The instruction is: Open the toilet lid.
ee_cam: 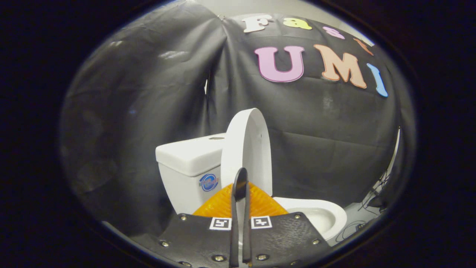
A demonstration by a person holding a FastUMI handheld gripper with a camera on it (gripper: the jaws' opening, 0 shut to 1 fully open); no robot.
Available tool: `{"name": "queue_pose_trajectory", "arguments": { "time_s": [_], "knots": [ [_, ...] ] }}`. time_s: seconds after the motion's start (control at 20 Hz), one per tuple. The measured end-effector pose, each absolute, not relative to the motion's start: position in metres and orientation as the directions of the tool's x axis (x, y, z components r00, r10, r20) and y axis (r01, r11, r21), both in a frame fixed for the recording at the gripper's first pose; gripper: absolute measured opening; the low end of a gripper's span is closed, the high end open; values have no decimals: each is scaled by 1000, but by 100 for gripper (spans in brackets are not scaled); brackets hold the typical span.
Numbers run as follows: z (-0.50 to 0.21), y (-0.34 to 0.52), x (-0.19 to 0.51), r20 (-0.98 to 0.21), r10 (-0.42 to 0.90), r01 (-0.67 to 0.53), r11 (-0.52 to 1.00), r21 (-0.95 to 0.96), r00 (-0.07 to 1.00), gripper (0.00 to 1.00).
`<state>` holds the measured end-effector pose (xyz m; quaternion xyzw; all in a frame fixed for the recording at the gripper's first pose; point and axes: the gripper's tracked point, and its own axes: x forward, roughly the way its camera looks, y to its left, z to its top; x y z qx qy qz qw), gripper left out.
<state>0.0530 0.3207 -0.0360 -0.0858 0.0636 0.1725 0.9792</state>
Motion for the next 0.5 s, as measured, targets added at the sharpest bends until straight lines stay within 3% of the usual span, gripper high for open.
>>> {"name": "queue_pose_trajectory", "arguments": {
  "time_s": [0.15,0.25,0.5],
  "knots": [
    [-39,326,52,-170,365,-385,916,-112,916,5],
    [-42,327,50,-182,382,-404,909,-102,906,12],
    [-40,324,46,-246,452,-477,877,-49,857,16]
  ]
}}
